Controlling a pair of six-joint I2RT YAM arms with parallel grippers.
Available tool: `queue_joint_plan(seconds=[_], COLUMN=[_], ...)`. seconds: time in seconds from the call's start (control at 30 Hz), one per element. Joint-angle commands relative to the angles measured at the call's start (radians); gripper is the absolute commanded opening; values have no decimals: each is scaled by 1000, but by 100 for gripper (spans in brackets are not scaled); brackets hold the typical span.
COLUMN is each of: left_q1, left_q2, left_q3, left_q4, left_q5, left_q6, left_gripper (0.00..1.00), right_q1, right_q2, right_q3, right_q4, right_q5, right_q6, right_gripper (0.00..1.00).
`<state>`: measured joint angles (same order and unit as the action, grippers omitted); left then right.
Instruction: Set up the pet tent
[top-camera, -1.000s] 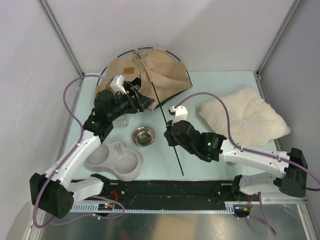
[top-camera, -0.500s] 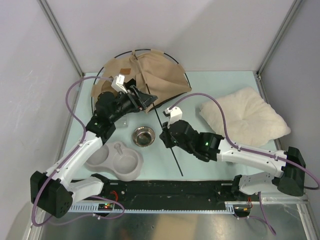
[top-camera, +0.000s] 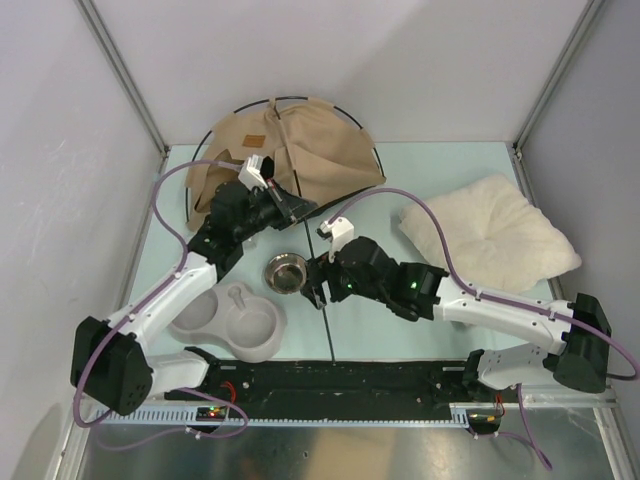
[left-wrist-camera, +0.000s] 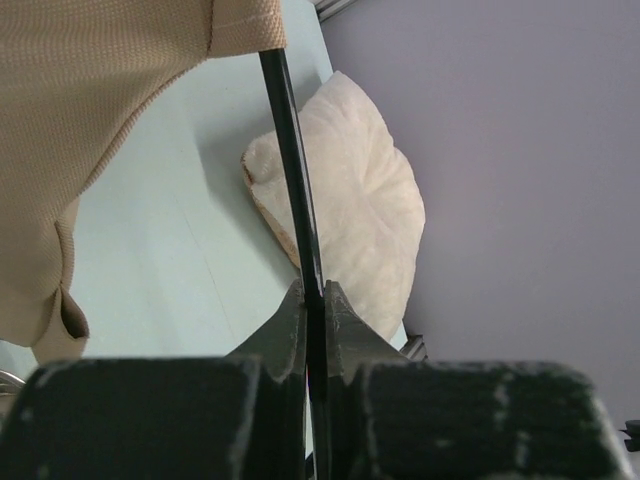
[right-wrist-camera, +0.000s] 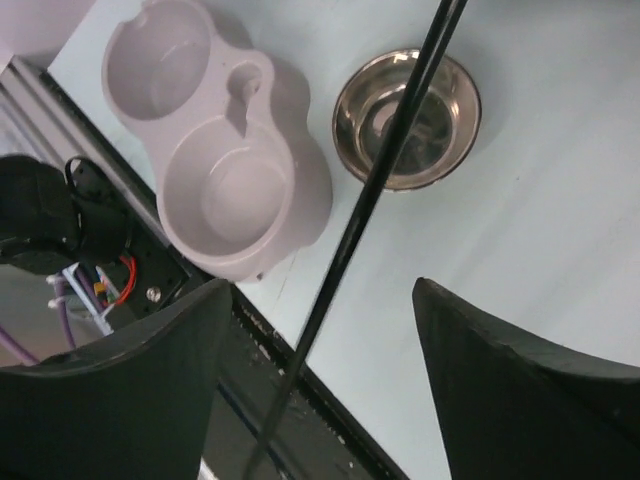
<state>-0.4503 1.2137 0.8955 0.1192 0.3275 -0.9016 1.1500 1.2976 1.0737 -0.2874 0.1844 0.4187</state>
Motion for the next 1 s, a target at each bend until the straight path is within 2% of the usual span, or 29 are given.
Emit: queue_joint_plan(seconds=[0.0,0.1,0.2,0.33,0.5,0.73,0.8,0.87,0.93,0.97], left_q1=[-7,-7,-7,-7,-7,-7,-7,-7,-7,-7], left_q2=[4,11,21,31,35,38,40,42,43,42], left_q3=[46,56,71,82,85,97,100,103,104,104], left_q4=[58,59,59,58,59,59,59,58,59,59], left_q5=[10,2,2,6,10,12,14,16,18,18], left_q6=[-1,-8,-9,-11,-14,-15,-16,-16,-14,-13], left_gripper=[0,0,0,0,0,0,0,0,0,2], right_q1=[-41,-66,-75,-85,-77,-78,-81,-82,-83,-83], right_q2=[-37,-37,-42,-79,-68,-45,-34,-27,-27,-29], right_q3=[42,43,26,-24,-48,-52,-52,-53,-54,-54], right_q4=[-66,-114,-140,-111,-107,-117,-116,-118,-119,-119], right_q5=[-175,-283,-332,-431,-489,-468,-471,-460,-440,-433], right_q6=[-35,-42,-50,-44,-30,-17,-14,-13,-8,-5], right_gripper=[84,87,85,76,56,48,40,26,8,4])
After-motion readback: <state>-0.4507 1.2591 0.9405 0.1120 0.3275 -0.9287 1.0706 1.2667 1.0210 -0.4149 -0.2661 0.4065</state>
